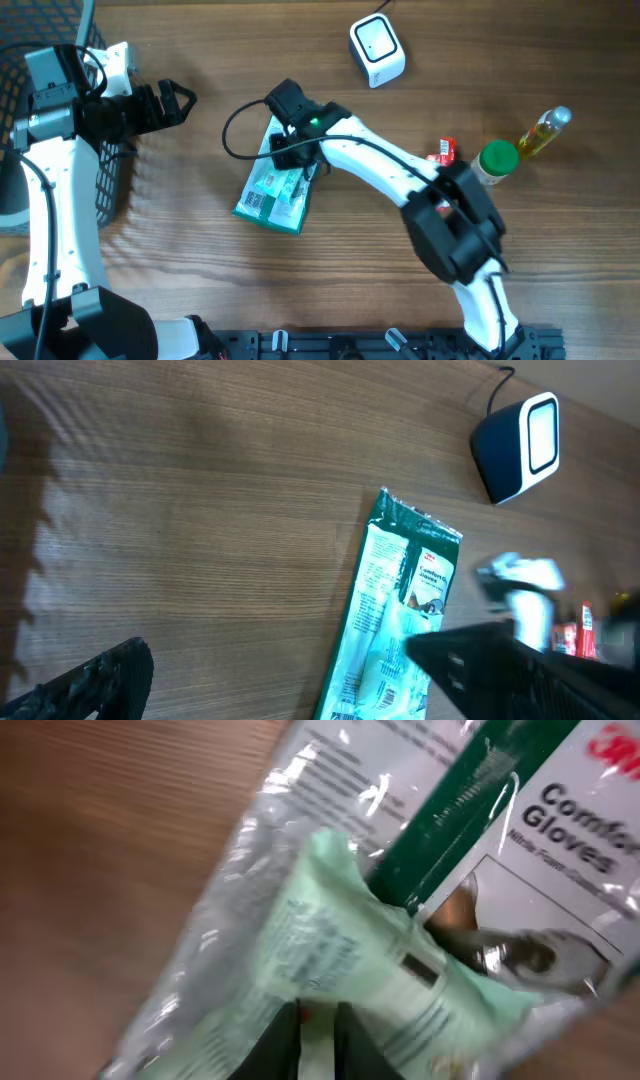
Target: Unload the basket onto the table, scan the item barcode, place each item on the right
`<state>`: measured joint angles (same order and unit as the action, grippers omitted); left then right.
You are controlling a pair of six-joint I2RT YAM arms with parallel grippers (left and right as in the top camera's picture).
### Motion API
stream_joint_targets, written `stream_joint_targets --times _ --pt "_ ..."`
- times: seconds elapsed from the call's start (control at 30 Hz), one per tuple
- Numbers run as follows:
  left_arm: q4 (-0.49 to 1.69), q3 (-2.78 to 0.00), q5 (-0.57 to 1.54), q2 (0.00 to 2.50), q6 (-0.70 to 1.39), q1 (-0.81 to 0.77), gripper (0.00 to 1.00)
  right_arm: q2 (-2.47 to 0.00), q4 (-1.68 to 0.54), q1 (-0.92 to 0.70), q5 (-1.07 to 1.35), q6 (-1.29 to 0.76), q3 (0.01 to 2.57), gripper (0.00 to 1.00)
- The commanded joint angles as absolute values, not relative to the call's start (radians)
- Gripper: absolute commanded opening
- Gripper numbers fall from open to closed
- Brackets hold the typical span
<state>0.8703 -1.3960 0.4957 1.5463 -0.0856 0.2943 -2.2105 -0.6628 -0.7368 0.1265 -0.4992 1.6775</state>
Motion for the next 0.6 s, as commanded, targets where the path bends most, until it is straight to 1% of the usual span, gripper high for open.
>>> stream_joint_targets --times 0.0,0.03,0.1,0.2,0.3,0.4,0.57 --pt "0.868 -1.401 0.504 1.551 -0.101 0.293 1.00 -2.292 -0.667 -0.741 0.082 -0.467 1.671 0.16" --pt "0.868 -1.401 0.504 1.551 -0.101 0.293 1.00 -2.293 -0.671 -0.741 0.084 -0.469 1.672 0.17" --pt "0.868 -1.401 0.504 1.551 -0.101 0.293 1.00 -2.270 -0.683 -0.741 0.117 -0.471 1.683 0.25" --pt "0.868 -1.401 0.504 1.551 -0.101 0.293 1.00 -2.184 -0.711 -0.737 0.128 -0.470 1.726 0.33" --pt "0.868 -1.401 0.504 1.551 -0.101 0.293 1.00 -2.089 -0.712 -0.731 0.059 -0.427 1.732 0.43" --pt "0.868 -1.401 0.504 1.551 -0.101 0.293 1.00 -2.071 -0.730 -0.717 -0.001 -0.385 1.731 0.51" --pt "0.868 -1.401 0.504 1.551 -0.101 0.293 1.00 -2.087 -0.718 -0.692 0.004 -0.393 1.671 0.52"
